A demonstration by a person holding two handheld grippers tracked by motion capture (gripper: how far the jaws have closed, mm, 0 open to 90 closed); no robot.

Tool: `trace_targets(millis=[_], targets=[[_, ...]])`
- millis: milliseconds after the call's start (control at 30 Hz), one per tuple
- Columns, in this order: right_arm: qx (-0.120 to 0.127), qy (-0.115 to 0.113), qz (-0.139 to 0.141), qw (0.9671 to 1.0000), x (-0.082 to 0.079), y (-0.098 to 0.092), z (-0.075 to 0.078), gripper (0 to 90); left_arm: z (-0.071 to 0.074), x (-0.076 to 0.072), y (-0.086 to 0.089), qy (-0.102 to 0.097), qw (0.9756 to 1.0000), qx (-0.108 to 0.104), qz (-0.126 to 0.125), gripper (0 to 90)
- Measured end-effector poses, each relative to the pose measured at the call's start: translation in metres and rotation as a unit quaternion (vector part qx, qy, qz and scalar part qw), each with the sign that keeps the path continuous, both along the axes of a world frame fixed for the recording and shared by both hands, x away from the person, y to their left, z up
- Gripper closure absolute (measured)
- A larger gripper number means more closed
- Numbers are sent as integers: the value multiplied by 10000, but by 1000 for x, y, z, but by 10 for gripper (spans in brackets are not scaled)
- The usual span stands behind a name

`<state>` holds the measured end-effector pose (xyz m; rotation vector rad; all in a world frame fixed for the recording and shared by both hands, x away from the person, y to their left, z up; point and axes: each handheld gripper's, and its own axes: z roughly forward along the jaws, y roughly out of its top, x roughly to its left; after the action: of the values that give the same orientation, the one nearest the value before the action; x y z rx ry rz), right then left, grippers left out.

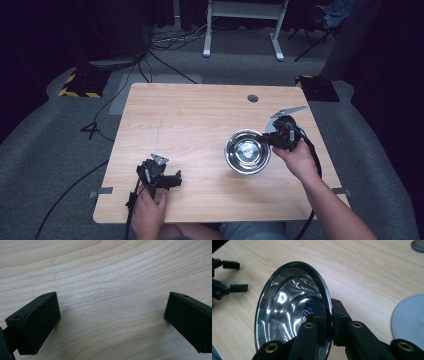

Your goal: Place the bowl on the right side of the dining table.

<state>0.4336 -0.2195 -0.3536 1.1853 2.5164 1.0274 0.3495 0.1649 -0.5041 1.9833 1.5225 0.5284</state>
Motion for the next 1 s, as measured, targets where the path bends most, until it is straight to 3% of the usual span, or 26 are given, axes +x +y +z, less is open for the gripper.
trace_targets(millis=[433,1000], targets=[[198,-263,-562,9979,26,-32,25,838,0,0,0,0,10000,-10,-8,5],[335,-513,-1096,9921,54,-66,38,837,0,0,0,0,10000,-11,-8,4]])
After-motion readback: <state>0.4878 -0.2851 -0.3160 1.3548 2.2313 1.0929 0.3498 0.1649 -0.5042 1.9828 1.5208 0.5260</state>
